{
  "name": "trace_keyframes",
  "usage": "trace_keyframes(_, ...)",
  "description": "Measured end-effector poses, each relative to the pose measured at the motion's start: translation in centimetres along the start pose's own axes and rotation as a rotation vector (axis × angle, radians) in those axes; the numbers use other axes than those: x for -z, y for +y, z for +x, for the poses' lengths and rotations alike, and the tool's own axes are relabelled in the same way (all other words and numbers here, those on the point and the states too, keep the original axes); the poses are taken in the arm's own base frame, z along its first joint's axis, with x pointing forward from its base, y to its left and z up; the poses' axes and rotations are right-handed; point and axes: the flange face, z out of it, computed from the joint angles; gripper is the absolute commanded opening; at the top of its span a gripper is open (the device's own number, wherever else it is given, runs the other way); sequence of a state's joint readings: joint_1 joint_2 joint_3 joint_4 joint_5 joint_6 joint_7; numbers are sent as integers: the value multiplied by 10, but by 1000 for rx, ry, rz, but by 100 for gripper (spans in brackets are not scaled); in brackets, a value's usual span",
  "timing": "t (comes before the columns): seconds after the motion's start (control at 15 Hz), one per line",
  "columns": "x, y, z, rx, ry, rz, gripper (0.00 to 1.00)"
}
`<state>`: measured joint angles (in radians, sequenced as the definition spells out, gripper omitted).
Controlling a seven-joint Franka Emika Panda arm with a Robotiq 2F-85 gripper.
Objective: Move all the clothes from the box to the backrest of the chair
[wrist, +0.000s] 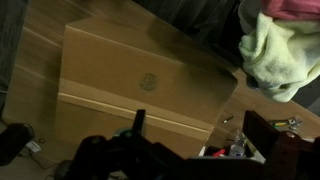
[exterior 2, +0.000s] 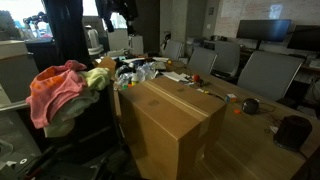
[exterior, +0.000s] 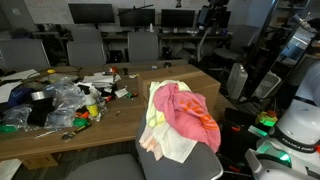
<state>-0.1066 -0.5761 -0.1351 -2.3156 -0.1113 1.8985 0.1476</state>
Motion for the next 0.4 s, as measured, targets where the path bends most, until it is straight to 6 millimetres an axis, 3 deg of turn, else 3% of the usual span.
trace_keyframes(0.4, -5, 128, -28, -245, 32, 175, 100)
